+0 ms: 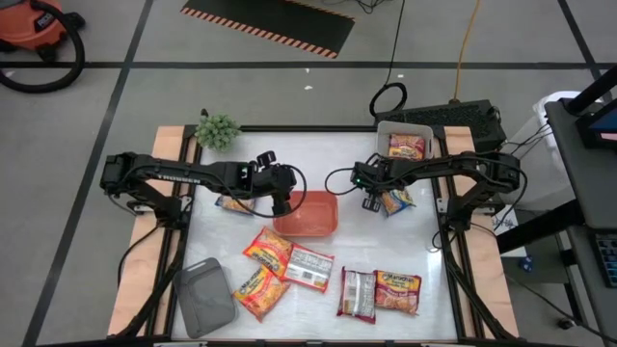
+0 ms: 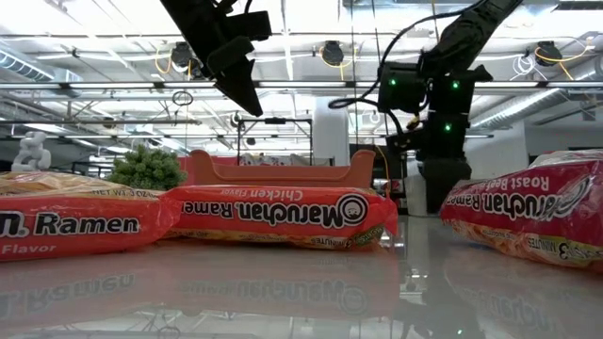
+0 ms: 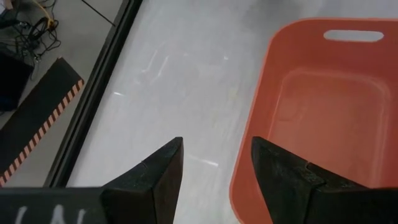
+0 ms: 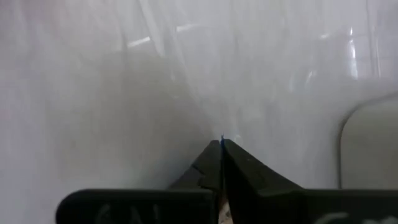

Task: Sort Maruchan noodles
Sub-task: Put the right blue noodle pack into the orange bin

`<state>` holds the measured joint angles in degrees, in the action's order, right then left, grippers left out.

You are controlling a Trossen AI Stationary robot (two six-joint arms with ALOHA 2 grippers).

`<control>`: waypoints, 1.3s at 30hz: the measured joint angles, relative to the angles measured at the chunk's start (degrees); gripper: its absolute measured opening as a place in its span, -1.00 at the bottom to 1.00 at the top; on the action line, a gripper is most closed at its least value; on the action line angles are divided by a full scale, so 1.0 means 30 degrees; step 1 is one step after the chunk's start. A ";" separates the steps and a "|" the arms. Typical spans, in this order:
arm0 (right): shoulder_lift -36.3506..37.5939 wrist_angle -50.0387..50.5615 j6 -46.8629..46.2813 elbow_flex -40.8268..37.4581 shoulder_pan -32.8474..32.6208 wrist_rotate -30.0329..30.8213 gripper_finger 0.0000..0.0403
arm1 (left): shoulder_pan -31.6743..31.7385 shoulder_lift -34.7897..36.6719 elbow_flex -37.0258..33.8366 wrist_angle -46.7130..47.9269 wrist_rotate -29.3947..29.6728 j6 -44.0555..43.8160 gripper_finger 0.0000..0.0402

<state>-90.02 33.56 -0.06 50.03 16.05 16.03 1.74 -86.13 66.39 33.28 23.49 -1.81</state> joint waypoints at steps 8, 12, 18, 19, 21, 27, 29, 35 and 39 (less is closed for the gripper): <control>0.1174 -0.2608 0.1582 0.0553 -0.1047 0.0094 -1.00 | 0.0182 0.0000 0.0000 -0.0187 0.0000 0.0024 -0.03; 0.2244 -0.3703 0.1773 0.0586 -0.1533 0.0479 -1.00 | 0.0182 0.0000 0.0000 -0.0287 0.0000 -0.0023 -0.03; 0.4232 -0.6105 0.2293 0.0593 -0.2574 0.2785 -1.00 | 0.0182 0.0000 0.0000 -0.2103 -0.0007 -0.0589 -0.03; 0.4549 -0.6542 0.2376 0.0593 -0.2799 0.3195 -1.00 | 0.0182 0.0000 0.0000 -0.2403 -0.0002 -0.0640 -0.03; 0.5054 -0.7229 0.2603 0.0615 -0.3254 0.4165 -1.00 | 0.0182 0.0000 0.0000 -0.2877 -0.0003 -0.0713 -0.03; 0.5752 -0.9603 0.3615 0.0615 -0.4596 0.6746 -1.00 | 0.0137 0.0000 0.0000 -0.4267 -0.0011 -0.1553 -0.03; 0.5754 -1.0748 0.4121 0.0615 -0.5007 0.7301 -1.00 | 0.0008 0.0000 0.0000 -0.4854 -0.0005 -0.1932 -0.03; 0.5741 -1.3872 0.5804 0.0615 -0.6328 0.8171 -1.00 | -0.0771 -0.0002 0.0000 -0.6911 -0.0021 -0.1658 -0.03; 0.5741 -1.5684 0.6961 0.0615 -0.7149 0.9850 -1.00 | -0.1476 -0.0385 -0.0007 -0.8131 -0.0022 -0.0536 -0.03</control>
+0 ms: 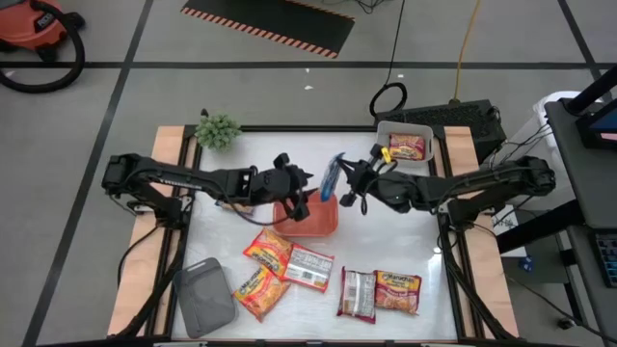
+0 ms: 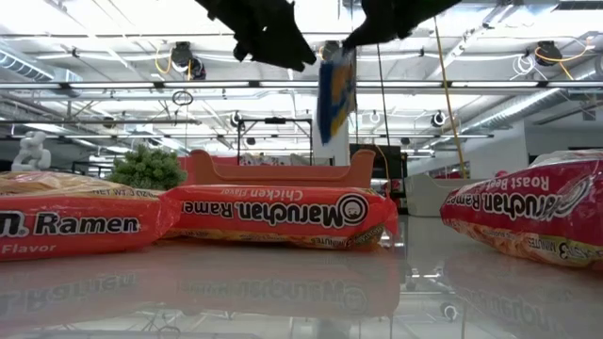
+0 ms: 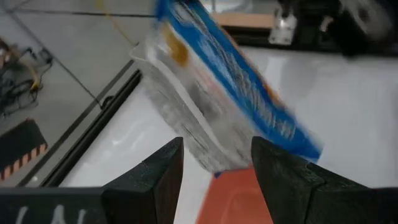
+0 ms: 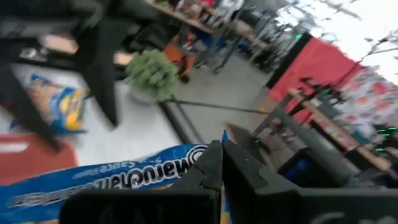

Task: Sort Maruchan noodles
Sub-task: Put the right blue noodle pack into the orange bin

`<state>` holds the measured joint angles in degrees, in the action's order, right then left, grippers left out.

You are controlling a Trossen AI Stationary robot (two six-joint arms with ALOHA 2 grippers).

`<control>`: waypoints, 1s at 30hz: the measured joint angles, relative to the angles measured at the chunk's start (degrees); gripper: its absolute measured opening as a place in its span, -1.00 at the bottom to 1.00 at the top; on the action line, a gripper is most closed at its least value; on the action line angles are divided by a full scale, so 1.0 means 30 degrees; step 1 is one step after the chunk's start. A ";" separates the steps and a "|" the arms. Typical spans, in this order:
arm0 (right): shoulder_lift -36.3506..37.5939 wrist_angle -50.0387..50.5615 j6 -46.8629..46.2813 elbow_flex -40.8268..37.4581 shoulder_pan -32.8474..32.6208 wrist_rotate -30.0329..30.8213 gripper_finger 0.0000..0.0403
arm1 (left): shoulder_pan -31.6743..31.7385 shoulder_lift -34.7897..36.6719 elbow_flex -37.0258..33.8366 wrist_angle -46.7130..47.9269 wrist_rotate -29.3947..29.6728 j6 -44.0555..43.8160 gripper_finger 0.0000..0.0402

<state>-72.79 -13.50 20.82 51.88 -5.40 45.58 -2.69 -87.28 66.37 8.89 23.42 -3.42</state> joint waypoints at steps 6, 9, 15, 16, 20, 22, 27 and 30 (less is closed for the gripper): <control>0.0000 -0.0914 0.1236 0.0000 -0.0649 0.1393 -1.00 | -0.0656 -0.0383 -0.0021 -0.1315 0.0071 0.0827 -0.02; 0.0000 -0.0933 0.1276 0.0000 -0.0674 0.1393 -1.00 | -0.0842 -0.0557 0.0011 -0.2249 0.0194 0.1185 -0.02; 0.0000 -0.1007 0.1296 0.0000 -0.0667 0.1400 -1.00 | -0.1254 -0.0976 0.0019 -0.3164 0.0202 0.1722 -0.02; 0.0000 -0.1071 0.1289 0.0000 -0.0667 0.1400 -1.00 | -0.1271 -0.1051 0.0048 -0.3255 0.0227 0.1837 0.00; 0.0000 -0.1466 0.1216 0.0000 -0.0667 0.1346 -1.00 | -0.1184 -0.1771 -0.0008 -0.3598 0.1092 0.2082 0.18; 0.0000 -0.1583 0.1200 0.0000 -0.0674 0.1327 -1.00 | -0.1147 -0.1907 -0.0033 -0.3530 0.1604 0.2044 0.32; 0.0000 -0.1559 0.1115 0.0000 -0.0667 0.1320 -1.00 | -0.1144 -0.2804 -0.0044 -0.5643 0.1921 0.1951 0.64; 0.0000 -0.1471 0.0853 0.0000 -0.0667 0.1303 -1.00 | -0.1154 -0.3645 0.0031 -0.7408 0.1763 0.1994 0.76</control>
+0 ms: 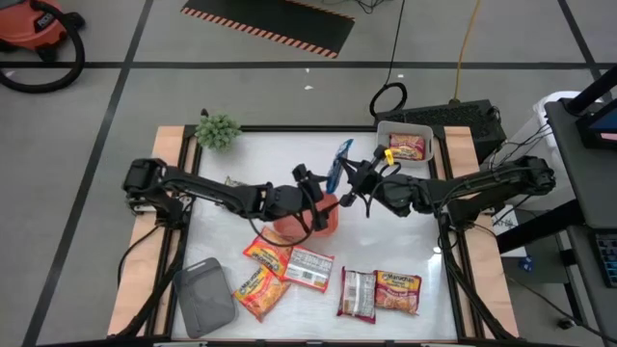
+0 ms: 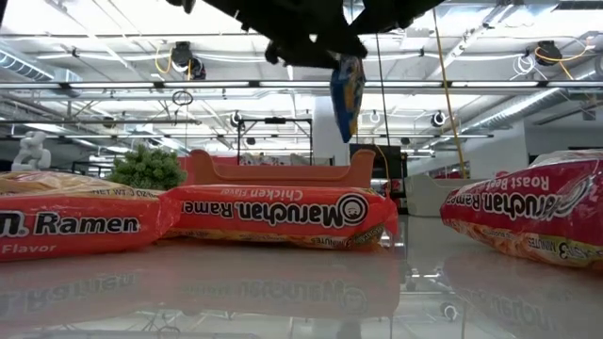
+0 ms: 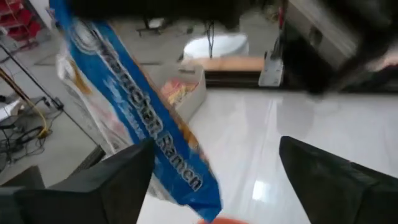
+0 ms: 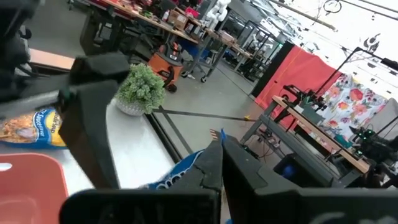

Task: Sort Maruchan noodles
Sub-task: Put the right blue noodle pack into the orange bin

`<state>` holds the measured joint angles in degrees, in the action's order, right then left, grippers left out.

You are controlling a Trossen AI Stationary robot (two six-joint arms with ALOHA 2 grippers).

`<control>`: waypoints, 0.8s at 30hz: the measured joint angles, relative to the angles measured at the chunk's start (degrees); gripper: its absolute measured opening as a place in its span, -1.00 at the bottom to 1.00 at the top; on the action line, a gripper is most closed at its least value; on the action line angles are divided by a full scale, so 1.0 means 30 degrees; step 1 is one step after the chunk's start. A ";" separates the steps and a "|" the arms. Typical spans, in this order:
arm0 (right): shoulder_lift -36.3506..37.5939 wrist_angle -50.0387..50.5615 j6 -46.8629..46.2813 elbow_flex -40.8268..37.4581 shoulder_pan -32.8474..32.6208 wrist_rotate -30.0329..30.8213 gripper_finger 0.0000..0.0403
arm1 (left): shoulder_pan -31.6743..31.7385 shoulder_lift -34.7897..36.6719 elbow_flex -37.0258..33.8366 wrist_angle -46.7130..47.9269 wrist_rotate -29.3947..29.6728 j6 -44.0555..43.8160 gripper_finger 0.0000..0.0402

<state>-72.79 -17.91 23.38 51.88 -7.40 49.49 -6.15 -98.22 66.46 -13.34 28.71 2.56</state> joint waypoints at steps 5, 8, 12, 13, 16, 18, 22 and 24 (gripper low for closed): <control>-0.0274 -0.0194 -0.0103 0.0000 0.0000 -0.0015 -1.00 | 0.0123 -0.1494 -0.0031 -0.1967 0.0084 0.0048 0.79; -0.0529 -0.0259 -0.0116 -0.0007 0.0005 -0.0016 -1.00 | 0.0268 -0.2185 -0.0017 -0.2712 0.0874 0.0007 0.80; -0.0713 -0.0352 -0.0097 -0.0015 0.0066 -0.0027 -1.00 | 0.0436 -0.2554 -0.0017 -0.2915 0.1428 0.0216 0.80; -0.0724 -0.0387 -0.0125 -0.0007 0.0066 -0.0031 -1.00 | 0.0465 -0.2556 -0.0017 -0.2894 0.1457 0.0388 0.80; -0.0736 -0.0387 -0.0095 -0.0007 0.0066 -0.0026 -1.00 | 0.0550 -0.2541 -0.0018 -0.2877 0.1762 0.0705 0.80; -0.0736 -0.0387 -0.0156 -0.0007 0.0066 -0.0026 -1.00 | 0.0565 -0.2538 -0.0021 -0.2889 0.2265 0.1061 0.80; -0.0736 -0.0380 -0.0201 -0.0007 0.0066 -0.0072 -1.00 | 0.0569 -0.2527 -0.0024 -0.2894 0.3372 0.1480 0.80; -0.0736 -0.0337 -0.0363 -0.0007 0.0066 -0.0078 -1.00 | 0.0590 -0.2527 -0.0024 -0.2901 0.4102 0.1481 0.80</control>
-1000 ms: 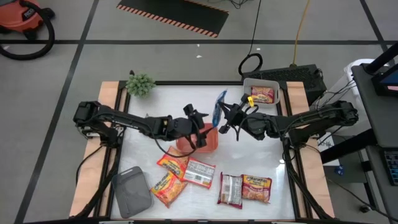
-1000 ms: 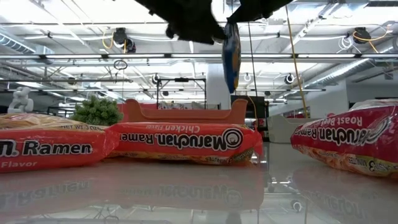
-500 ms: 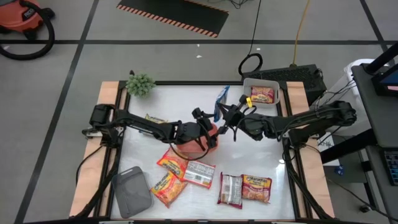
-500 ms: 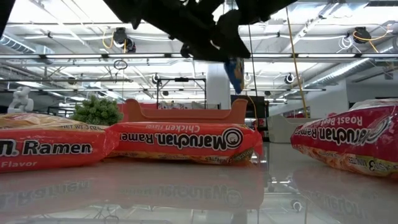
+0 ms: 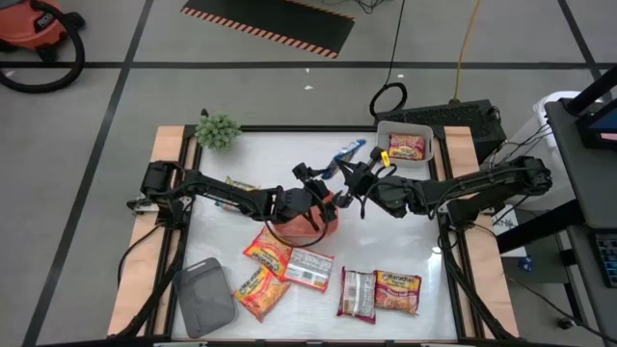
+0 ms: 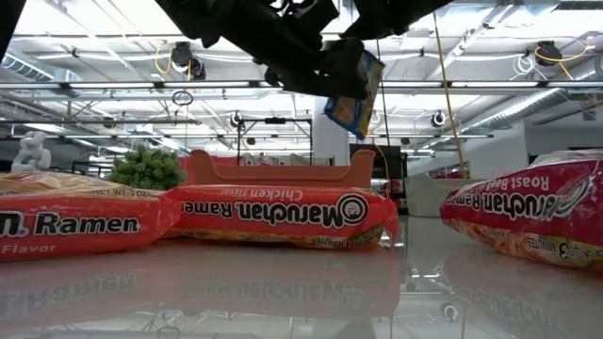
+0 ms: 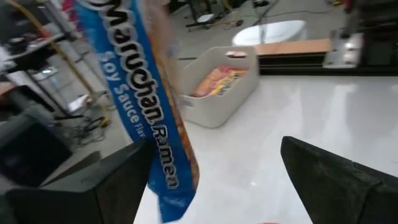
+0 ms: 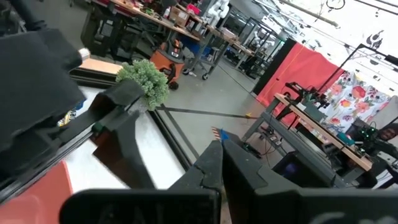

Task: Sort Maruchan noodles
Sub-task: Put the right blue noodle pack into the orange bin

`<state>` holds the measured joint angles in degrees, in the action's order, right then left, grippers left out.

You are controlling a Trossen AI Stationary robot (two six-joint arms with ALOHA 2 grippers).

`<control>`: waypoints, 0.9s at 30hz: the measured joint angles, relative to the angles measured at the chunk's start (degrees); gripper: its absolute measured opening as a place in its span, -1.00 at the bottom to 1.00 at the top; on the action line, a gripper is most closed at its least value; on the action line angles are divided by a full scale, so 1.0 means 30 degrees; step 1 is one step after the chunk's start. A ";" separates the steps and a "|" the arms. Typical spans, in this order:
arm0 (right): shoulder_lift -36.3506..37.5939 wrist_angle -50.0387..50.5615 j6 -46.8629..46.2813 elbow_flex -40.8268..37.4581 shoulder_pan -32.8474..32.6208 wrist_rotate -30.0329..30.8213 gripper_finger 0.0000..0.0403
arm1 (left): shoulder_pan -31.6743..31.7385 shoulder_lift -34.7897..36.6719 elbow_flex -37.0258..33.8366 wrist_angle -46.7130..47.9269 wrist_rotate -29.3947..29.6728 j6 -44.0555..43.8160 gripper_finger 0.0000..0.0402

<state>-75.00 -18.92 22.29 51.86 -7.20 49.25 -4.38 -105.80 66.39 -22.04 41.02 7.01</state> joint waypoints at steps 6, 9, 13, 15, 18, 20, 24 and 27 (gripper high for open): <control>-0.0007 0.0133 -0.0199 0.0000 -0.0007 -0.0022 -1.00 | 0.0008 0.0310 0.0004 0.0087 0.0999 -0.0247 0.80; -0.0014 0.0213 -0.0199 0.0000 -0.0007 -0.0022 -1.00 | -0.0069 0.0425 -0.0009 0.0356 0.0993 -0.0170 0.80; -0.0015 0.0185 -0.0205 0.0000 -0.0007 -0.0321 -1.00 | 0.0051 0.0576 0.0014 0.0574 0.0990 -0.0407 0.80; -0.0015 0.0126 -0.0206 0.0000 -0.0007 -0.1277 -1.00 | 0.0125 0.0534 0.0007 0.1004 0.0858 -0.0567 0.80; -0.0015 -0.0044 -0.0209 0.0000 -0.0007 -0.2917 -1.00 | 0.0168 0.0527 0.0007 0.0981 0.0253 -0.0872 0.80; -0.0015 -0.0064 -0.0206 0.0000 -0.0015 -0.3381 -1.00 | 0.0189 0.0532 0.0007 0.0972 -0.0266 -0.1121 0.80; -0.0015 -0.0093 -0.0206 0.0000 -0.0015 -0.3452 -1.00 | 0.0204 0.0532 0.0007 0.1019 -0.0220 -0.0997 0.79; -0.0015 -0.0093 -0.0199 0.0000 -0.0015 -0.3446 -1.00 | 0.0183 0.0532 0.0007 0.1037 0.0378 -0.0688 0.79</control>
<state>-75.05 -19.20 21.69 51.86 -7.25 38.92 -3.84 -104.20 66.41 -18.93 42.15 4.94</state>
